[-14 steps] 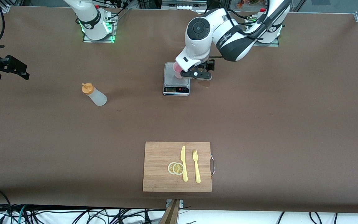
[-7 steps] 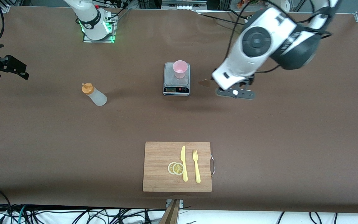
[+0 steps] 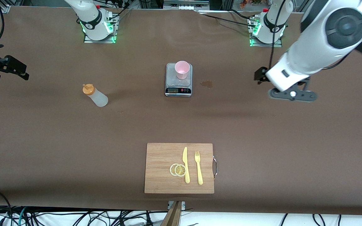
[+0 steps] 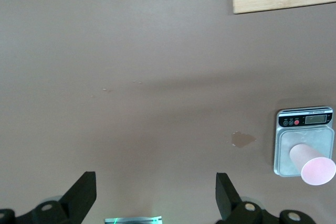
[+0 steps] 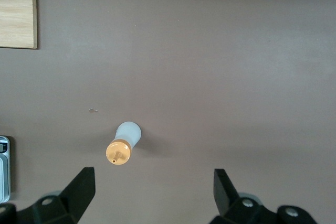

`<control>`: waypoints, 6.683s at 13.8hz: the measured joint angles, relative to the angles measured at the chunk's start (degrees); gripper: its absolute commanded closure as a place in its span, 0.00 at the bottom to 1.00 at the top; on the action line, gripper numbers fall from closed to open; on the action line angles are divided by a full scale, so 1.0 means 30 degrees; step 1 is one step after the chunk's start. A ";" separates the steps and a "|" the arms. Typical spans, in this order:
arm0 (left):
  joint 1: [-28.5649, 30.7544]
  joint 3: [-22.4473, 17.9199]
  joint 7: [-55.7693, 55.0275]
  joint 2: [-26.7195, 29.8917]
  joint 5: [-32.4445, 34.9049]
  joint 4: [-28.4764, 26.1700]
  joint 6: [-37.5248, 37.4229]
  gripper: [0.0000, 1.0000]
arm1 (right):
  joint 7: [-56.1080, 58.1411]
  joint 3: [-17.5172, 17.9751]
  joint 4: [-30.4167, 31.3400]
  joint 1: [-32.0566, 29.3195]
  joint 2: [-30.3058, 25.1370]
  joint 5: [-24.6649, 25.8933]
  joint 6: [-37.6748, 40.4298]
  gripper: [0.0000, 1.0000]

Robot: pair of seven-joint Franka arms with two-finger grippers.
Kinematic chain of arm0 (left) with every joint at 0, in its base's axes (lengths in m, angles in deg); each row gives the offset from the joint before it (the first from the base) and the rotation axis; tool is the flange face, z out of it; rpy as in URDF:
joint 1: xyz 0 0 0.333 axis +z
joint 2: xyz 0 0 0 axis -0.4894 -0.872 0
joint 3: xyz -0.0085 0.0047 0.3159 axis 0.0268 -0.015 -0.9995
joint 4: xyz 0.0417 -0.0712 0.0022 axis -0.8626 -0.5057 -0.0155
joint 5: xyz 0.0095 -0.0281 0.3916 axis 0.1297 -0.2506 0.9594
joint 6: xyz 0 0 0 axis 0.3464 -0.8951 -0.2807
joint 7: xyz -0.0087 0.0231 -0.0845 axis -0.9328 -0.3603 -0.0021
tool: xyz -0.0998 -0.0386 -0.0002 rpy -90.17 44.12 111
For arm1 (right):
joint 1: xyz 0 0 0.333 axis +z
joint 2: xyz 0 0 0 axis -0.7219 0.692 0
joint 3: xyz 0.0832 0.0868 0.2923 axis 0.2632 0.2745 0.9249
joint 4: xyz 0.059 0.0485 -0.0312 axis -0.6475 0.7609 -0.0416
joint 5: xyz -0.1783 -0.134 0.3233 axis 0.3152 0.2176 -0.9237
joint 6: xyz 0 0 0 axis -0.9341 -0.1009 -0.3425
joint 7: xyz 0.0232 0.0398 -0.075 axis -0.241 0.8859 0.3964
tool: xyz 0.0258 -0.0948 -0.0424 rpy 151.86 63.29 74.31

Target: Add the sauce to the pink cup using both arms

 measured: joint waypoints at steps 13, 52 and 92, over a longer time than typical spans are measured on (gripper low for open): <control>-0.4539 -1.0626 0.5942 0.6588 -0.2779 -0.7913 0.5370 0.00 | 0.0000 -0.0102 -0.0031 -0.0006 -0.0011 -0.0186 -0.0005 0.00; -0.4869 -1.0641 0.6088 0.6070 -0.2779 -0.6602 0.4662 0.00 | 3.2637 -0.2880 0.5905 -0.1658 0.4469 -1.1148 -0.0150 0.00; -0.4827 -1.0693 0.6089 0.6059 -0.2779 -0.6596 0.4581 0.00 | 5.0619 -0.3318 0.6600 -0.0364 1.3657 -2.0035 0.3598 0.29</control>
